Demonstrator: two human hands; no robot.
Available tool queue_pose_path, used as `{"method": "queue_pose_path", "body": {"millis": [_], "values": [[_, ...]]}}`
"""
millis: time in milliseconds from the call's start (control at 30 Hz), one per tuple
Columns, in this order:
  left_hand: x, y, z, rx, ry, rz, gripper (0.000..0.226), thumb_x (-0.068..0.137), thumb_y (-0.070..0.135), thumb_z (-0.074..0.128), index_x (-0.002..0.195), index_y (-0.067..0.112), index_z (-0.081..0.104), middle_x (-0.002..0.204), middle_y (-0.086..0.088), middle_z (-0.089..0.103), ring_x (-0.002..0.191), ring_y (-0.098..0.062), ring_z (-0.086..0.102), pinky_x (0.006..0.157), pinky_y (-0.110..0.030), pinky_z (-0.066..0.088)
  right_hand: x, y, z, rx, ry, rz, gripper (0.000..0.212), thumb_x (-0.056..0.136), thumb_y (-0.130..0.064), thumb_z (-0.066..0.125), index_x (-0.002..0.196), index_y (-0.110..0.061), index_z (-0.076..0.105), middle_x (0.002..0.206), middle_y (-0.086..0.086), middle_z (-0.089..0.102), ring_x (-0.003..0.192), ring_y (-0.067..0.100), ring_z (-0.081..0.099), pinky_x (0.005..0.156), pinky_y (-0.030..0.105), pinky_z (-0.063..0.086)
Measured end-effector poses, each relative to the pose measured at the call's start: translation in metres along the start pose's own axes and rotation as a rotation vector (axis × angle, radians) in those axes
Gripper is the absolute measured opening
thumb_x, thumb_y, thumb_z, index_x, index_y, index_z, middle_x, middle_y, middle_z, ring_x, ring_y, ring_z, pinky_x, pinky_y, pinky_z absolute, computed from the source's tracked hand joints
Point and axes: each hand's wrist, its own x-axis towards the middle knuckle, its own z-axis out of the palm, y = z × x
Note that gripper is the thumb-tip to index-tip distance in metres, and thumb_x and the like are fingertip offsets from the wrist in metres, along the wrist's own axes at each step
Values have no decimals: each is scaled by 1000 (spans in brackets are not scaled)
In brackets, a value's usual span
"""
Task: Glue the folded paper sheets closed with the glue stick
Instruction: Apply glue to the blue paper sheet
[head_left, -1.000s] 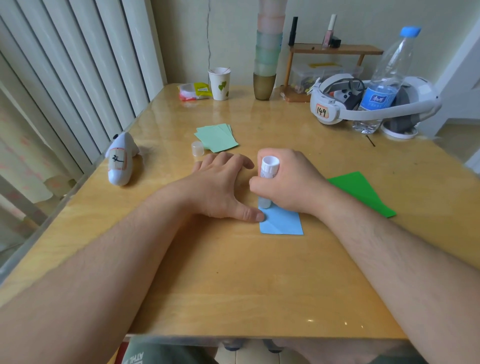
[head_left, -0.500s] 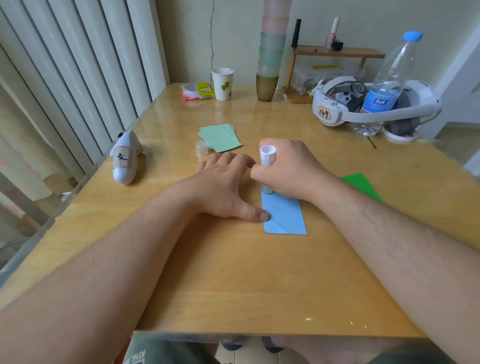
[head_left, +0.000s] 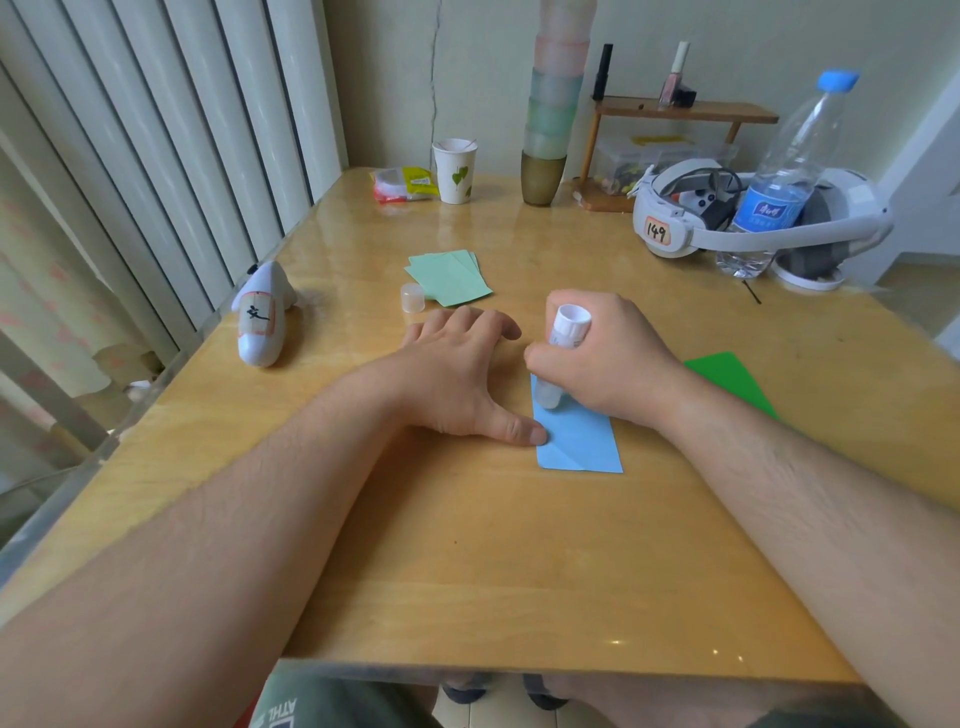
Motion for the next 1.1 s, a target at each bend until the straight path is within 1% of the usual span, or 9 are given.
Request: {"method": "queue_pose_path", "body": {"millis": [133, 333, 533, 667, 767, 867, 933, 1033, 1100], "values": [[0, 0, 0, 6, -2, -2, 111, 58, 87, 74, 148, 38, 31, 149, 10, 34, 142, -20, 24, 119, -42, 23, -2, -1, 6, 0, -35, -17, 29, 75, -22, 72, 70, -8, 48, 55, -7, 43, 58, 12, 36, 53, 31, 33], [-1, 1, 0, -6, 6, 0, 107, 58, 87, 75, 145, 40, 33, 146, 10, 35, 142, -20, 25, 120, -43, 24, 7, 0, 9, -6, 13, -5, 34, 75, -25, 69, 71, -8, 40, 57, -6, 35, 57, 13, 27, 47, 27, 25], [-2, 2, -1, -2, 5, 3, 105, 60, 86, 75, 144, 40, 32, 146, 10, 35, 142, -20, 24, 119, -43, 24, 17, 1, 10, -21, 25, 27, 36, 76, -29, 69, 65, -17, 37, 51, -10, 36, 54, 12, 30, 45, 24, 24], [-1, 1, -1, -5, 5, 5, 104, 59, 86, 75, 142, 40, 31, 144, 11, 34, 141, -21, 25, 118, -42, 24, 23, 0, 9, -52, 27, 57, 39, 77, -30, 71, 65, -18, 36, 56, -8, 38, 56, 14, 31, 52, 32, 29], [0, -1, 0, -3, 4, 5, 107, 59, 87, 74, 144, 40, 31, 148, 11, 33, 143, -20, 23, 120, -42, 23, 26, 1, 6, -53, 98, 72, 35, 77, -31, 70, 68, -15, 41, 59, -5, 41, 59, 17, 33, 54, 33, 31], [0, -2, 2, -6, 2, 10, 106, 59, 88, 73, 145, 41, 31, 149, 12, 33, 143, -18, 23, 119, -41, 22, 23, 1, 2, -41, 176, 68, 34, 77, -30, 68, 74, -5, 44, 63, 0, 42, 62, 18, 34, 54, 33, 30], [2, -5, 1, -35, -1, 14, 94, 63, 83, 73, 139, 45, 33, 142, 13, 36, 139, -16, 26, 116, -40, 25, 19, 0, 2, -43, 146, 57, 35, 77, -29, 68, 75, -4, 44, 61, -1, 41, 61, 18, 33, 54, 33, 29], [7, -12, -4, -204, 0, -7, 69, 68, 59, 72, 127, 48, 39, 132, 16, 45, 132, -17, 35, 111, -39, 33, 12, 0, 5, -39, 95, 55, 34, 76, -30, 70, 72, -8, 44, 57, -6, 39, 58, 14, 31, 52, 32, 29], [9, -16, -4, -311, 43, -13, 59, 74, 45, 72, 127, 44, 45, 128, 15, 50, 128, -16, 41, 112, -42, 40, 9, -1, 8, -24, 85, 60, 33, 75, -30, 70, 68, -13, 42, 55, -7, 38, 57, 13, 31, 50, 29, 28]]}}
